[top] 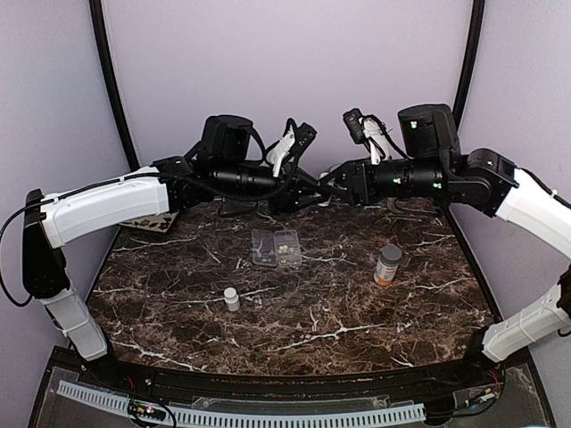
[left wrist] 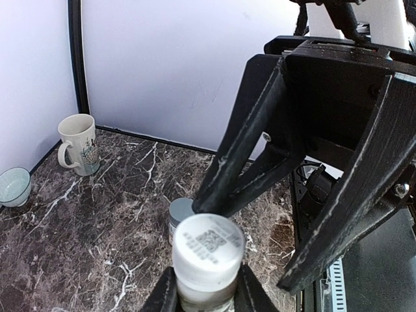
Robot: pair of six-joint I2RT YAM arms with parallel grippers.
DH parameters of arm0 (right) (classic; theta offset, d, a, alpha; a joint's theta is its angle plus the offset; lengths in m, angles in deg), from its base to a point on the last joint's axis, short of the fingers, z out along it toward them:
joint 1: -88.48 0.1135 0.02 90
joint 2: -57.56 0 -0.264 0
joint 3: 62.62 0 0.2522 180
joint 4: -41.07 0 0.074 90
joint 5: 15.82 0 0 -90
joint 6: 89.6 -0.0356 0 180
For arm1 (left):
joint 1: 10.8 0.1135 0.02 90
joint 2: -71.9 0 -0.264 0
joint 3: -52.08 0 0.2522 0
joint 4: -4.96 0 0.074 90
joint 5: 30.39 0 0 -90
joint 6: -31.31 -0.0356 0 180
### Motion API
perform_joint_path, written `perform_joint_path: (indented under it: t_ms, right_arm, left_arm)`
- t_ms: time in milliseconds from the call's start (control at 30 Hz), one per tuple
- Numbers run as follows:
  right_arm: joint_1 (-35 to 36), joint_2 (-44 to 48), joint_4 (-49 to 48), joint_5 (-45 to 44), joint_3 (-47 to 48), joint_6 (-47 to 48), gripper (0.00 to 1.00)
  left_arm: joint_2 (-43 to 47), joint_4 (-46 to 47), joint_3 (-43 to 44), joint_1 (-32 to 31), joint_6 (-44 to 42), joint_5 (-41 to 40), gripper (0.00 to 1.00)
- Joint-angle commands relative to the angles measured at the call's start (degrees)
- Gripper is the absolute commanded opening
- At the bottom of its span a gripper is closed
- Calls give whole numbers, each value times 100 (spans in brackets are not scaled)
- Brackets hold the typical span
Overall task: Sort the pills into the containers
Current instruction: Screw the lid of the pill bottle onto the pill bottle.
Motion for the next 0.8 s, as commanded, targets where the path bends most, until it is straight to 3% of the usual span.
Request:
perform_joint_path:
  t_ms: [0, 767]
  right_arm:
    - [40, -111, -119, -150, 240, -11, 44]
    - [38, -442, 74, -267, 539, -93, 33]
  left_arm:
    - [171, -77, 31, -51, -111, -66, 0]
    - [205, -43, 46, -70, -176, -151, 0]
